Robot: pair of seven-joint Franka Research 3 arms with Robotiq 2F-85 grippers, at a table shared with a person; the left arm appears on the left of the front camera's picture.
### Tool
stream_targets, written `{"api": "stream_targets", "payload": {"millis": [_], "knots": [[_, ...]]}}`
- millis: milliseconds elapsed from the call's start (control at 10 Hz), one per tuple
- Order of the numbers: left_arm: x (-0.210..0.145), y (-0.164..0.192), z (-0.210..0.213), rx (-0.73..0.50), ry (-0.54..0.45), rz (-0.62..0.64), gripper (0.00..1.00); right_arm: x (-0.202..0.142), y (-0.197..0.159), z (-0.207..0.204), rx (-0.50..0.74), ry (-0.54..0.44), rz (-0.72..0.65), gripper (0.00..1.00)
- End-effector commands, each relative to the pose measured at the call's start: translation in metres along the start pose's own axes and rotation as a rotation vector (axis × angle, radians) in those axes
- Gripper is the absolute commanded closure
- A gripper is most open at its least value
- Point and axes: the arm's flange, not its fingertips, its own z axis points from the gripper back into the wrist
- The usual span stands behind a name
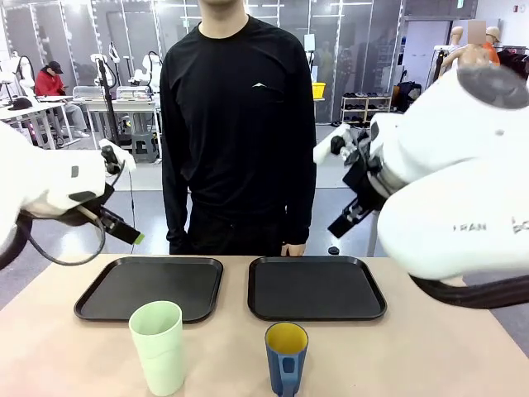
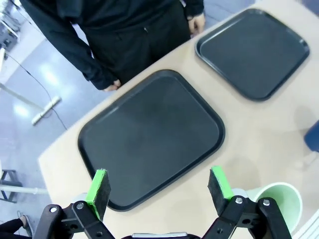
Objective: Sort and store the cups by type.
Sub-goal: Pick up the Reusable plastic cup.
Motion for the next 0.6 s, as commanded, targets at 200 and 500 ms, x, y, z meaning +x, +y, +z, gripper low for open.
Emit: {"api": "stream_targets", "payload": {"millis": [200,500], "knots": [[0.013,-0.011,0.035,0.024,0.032,0.03,0.0,0.015,0.006,0.039,-0.03,0.003,-0.098,0.0],[0.014,-0.009,0.034,0.012,0.036,0.024,0.0,0.011,0.004,0.032,0.003,0.034,-0.122,0.0]]}}
